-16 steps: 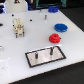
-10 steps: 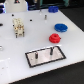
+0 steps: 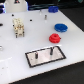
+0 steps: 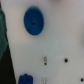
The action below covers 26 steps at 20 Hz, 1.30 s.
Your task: Insert the blue gear onto the right peg, followed by the red gear
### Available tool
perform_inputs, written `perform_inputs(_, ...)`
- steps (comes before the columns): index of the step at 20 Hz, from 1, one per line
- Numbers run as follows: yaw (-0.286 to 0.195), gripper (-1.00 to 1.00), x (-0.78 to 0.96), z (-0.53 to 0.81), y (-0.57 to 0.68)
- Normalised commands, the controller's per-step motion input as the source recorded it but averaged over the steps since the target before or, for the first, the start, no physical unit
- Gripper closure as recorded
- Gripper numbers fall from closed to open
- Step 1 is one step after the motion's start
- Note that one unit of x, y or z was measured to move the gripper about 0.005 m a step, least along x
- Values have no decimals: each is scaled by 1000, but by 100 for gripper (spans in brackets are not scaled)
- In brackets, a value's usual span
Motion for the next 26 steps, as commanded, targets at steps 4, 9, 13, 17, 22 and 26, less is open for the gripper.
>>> perform_inputs(4,0,-100,-330,-444,513)
perform_inputs(9,0,-100,-322,-528,329)
perform_inputs(13,0,-100,-356,-593,103)
perform_inputs(17,0,-100,-326,-598,-72)
perform_inputs(22,0,-100,-168,-551,-268)
perform_inputs(26,0,-100,-123,-513,-288)
